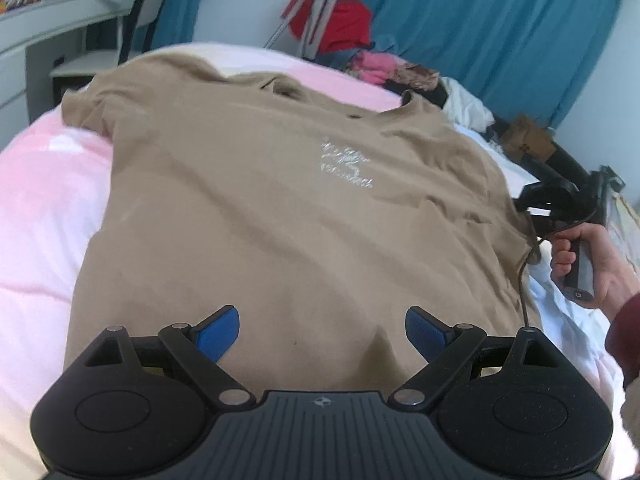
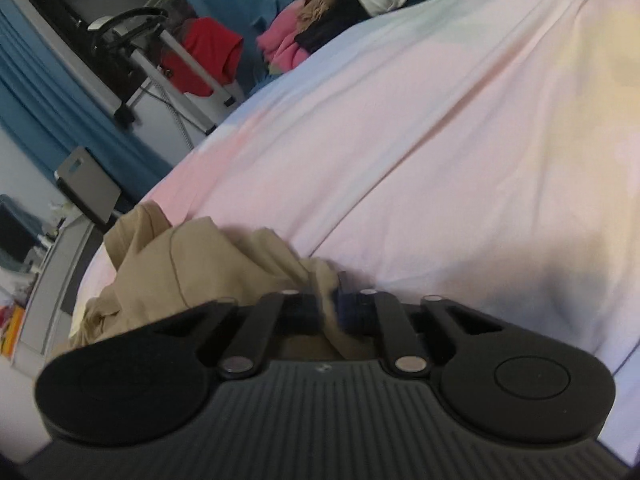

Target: Fold clothes

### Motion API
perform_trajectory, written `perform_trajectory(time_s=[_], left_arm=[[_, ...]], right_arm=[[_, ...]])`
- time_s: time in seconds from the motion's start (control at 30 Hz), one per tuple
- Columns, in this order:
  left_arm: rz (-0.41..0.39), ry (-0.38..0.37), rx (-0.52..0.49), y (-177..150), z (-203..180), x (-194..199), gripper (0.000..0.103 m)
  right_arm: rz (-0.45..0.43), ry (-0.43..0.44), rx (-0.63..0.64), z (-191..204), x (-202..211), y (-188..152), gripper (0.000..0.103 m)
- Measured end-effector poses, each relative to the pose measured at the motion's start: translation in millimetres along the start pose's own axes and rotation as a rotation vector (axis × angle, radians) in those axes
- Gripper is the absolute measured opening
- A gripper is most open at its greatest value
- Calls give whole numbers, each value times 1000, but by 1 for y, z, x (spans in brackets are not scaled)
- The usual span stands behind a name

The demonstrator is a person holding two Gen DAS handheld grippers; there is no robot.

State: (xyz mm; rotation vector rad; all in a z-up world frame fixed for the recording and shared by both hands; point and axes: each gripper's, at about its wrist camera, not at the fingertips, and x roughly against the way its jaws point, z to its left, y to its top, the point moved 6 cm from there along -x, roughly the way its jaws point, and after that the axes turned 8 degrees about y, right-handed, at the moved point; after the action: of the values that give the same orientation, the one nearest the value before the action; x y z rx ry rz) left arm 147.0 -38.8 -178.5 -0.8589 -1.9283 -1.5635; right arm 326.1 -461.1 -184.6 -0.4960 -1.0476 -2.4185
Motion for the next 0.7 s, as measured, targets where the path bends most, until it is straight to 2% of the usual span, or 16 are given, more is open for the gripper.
perform_trajectory(time_s=[0.07, 0.23, 0.27, 0.4, 0.47, 0.5, 0.53, 0.6, 0.7], left_arm=[[-6, 11, 14, 1, 2, 0, 91], [-25, 21, 21, 6, 5, 1, 91], [-27, 21, 19, 7, 5, 1, 91], [-50, 27, 2, 9, 3, 4, 91], [-68, 33, -10, 11, 1, 6, 91], [-76, 34, -13, 12, 1, 8, 91], [-83, 35, -15, 12, 1, 9, 91], [-92, 35, -15, 13, 1, 13, 91], [-104, 33, -16, 13, 1, 18, 91]], right_arm=[[-103, 18, 5, 9, 13, 8, 9], [-433, 2, 10, 19, 59, 29, 10], [-464, -13, -2, 16, 63, 31, 10], [-470, -87, -90, -7, 63, 32, 13], [-422, -84, -155, -19, 64, 26, 31], [-405, -88, -178, -23, 67, 23, 48], [-397, -83, -188, -23, 70, 21, 61], [-380, -47, -196, -18, 79, 13, 66], [-307, 4, -293, -15, 87, -6, 66]])
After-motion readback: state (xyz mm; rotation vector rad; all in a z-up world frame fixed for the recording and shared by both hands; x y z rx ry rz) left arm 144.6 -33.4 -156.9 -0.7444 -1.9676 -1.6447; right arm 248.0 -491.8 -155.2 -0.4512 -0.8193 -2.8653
